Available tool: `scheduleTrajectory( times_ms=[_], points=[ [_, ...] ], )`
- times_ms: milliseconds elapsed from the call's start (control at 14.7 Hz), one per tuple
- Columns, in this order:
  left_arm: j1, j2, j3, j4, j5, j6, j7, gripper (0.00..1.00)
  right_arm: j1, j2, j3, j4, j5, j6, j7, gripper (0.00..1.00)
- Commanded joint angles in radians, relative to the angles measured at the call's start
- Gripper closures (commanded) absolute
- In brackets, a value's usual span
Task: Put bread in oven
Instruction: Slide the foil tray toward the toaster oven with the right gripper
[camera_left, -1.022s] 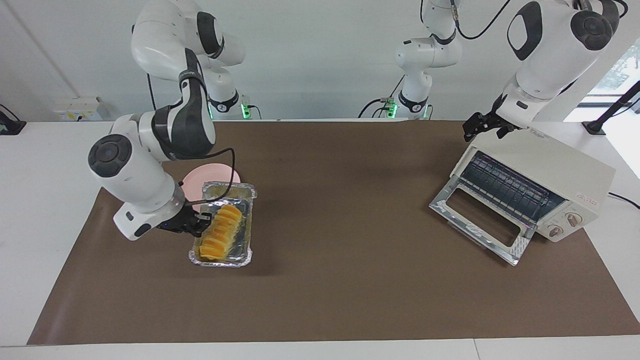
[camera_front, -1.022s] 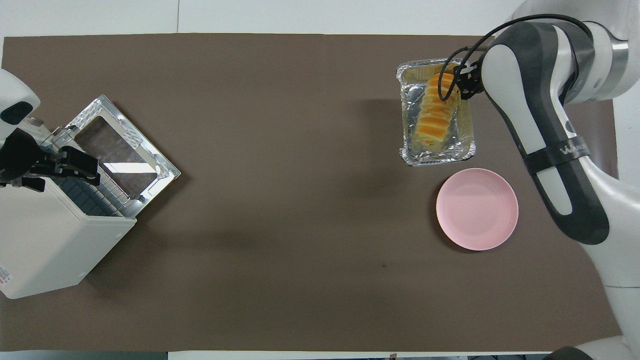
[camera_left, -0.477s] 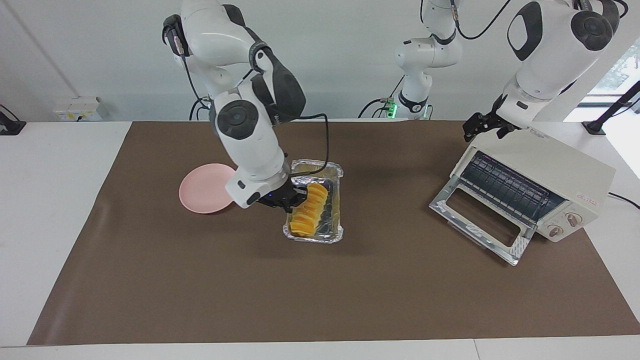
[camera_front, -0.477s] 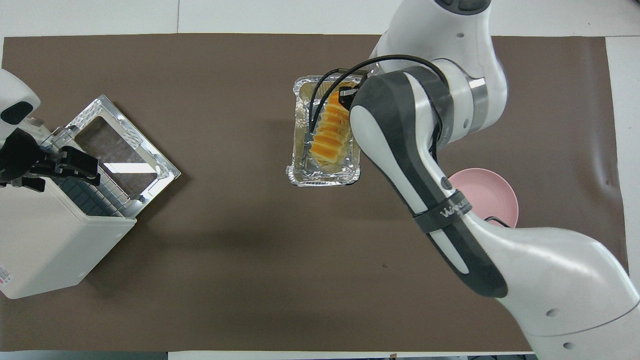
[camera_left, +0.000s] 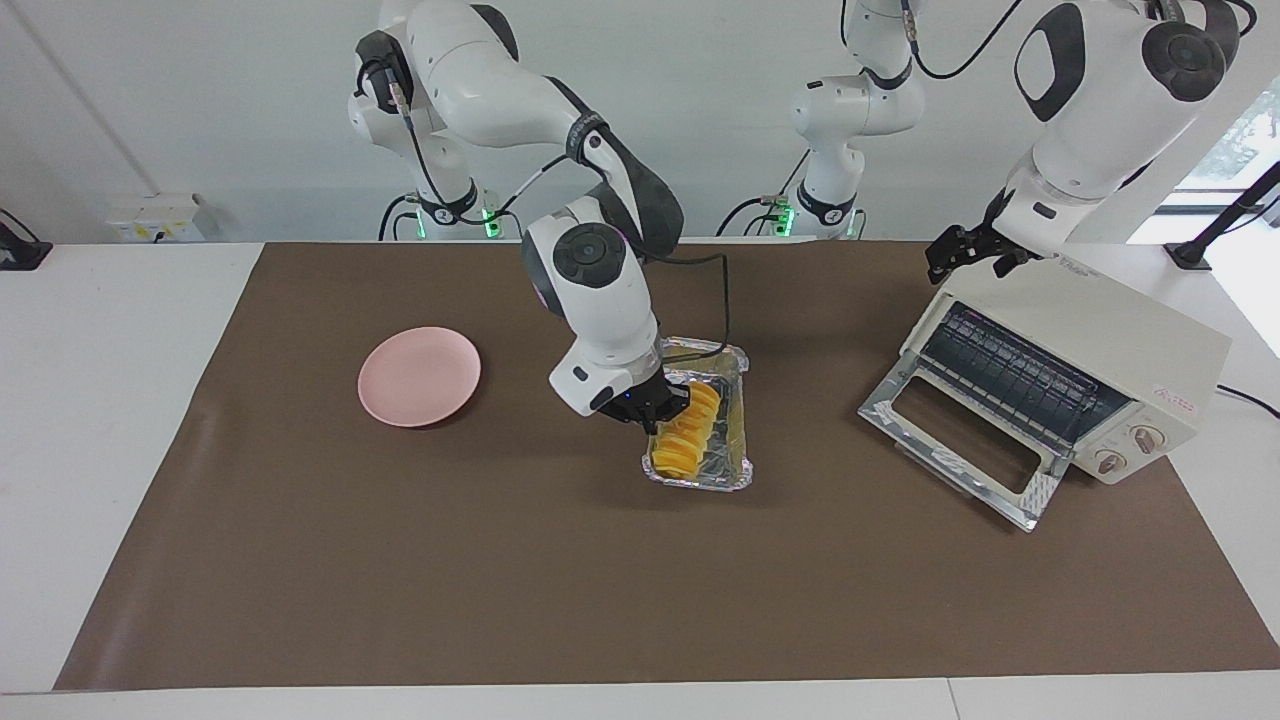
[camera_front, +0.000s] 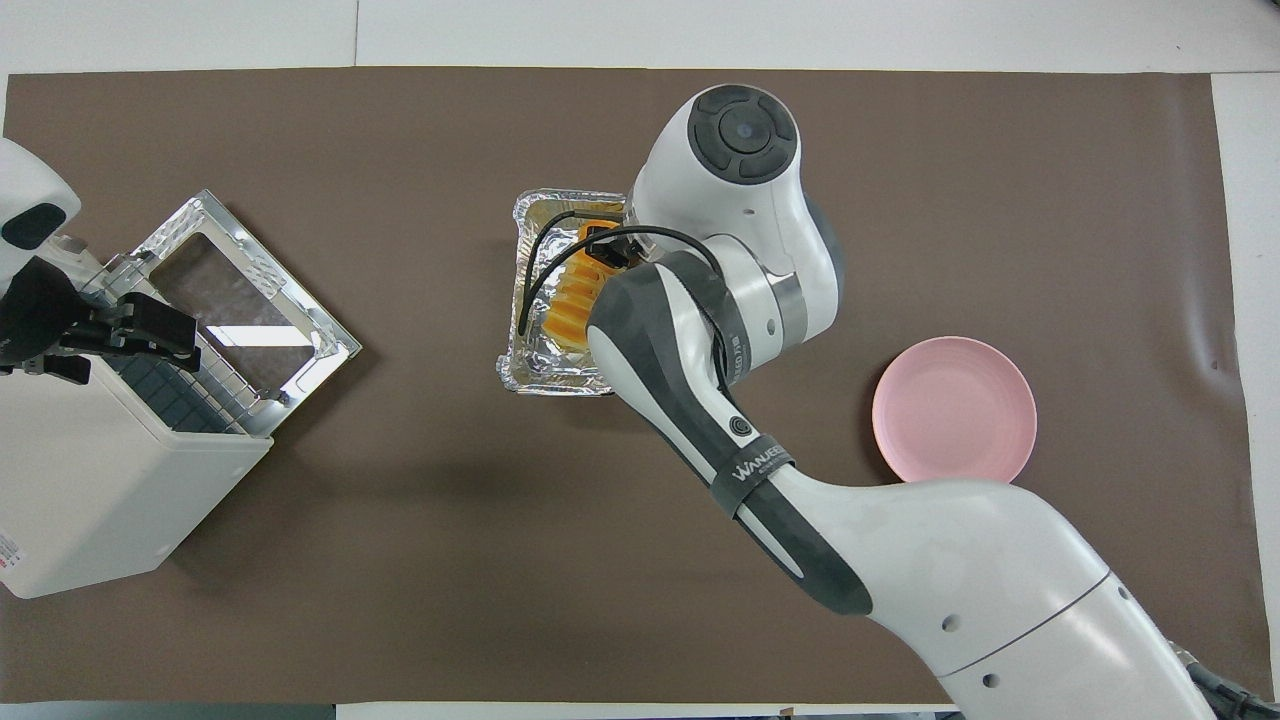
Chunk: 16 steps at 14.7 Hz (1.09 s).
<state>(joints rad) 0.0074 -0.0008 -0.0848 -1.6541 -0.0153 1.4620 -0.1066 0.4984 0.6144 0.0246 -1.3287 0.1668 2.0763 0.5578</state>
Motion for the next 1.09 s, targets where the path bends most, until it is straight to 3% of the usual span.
scheduleTrajectory(
  times_ms=[0,204,409,477,545,817,1022],
  points=[
    [0.016,-0.021,-0.007,-0.012,-0.011,0.000,0.007,0.00,0.026,-0.080,-0.006,-0.193,-0.006,0.148,-0.009,1.00],
    [0.016,-0.021,-0.007,-0.012,-0.011,0.000,0.007,0.00,0.032,-0.094,-0.006,-0.240,-0.019,0.179,-0.050,1.00],
    [0.016,-0.021,-0.007,-0.012,-0.011,0.000,0.007,0.00,0.031,-0.108,-0.006,-0.309,-0.021,0.290,-0.095,1.00],
    [0.016,-0.021,-0.007,-0.012,-0.011,0.000,0.007,0.00,0.032,-0.110,-0.006,-0.323,-0.023,0.319,-0.090,0.19],
    [0.016,-0.021,-0.009,-0.012,-0.011,0.000,0.007,0.00,0.031,-0.110,-0.006,-0.323,-0.021,0.324,-0.084,0.00],
    [0.016,-0.021,-0.009,-0.013,-0.011,0.000,0.007,0.00,0.043,-0.111,0.001,-0.276,-0.019,0.306,-0.015,0.00],
    [0.016,-0.021,-0.007,-0.013,-0.011,0.000,0.007,0.00,0.029,-0.180,-0.011,-0.265,-0.006,0.204,-0.015,0.00]
  ],
)
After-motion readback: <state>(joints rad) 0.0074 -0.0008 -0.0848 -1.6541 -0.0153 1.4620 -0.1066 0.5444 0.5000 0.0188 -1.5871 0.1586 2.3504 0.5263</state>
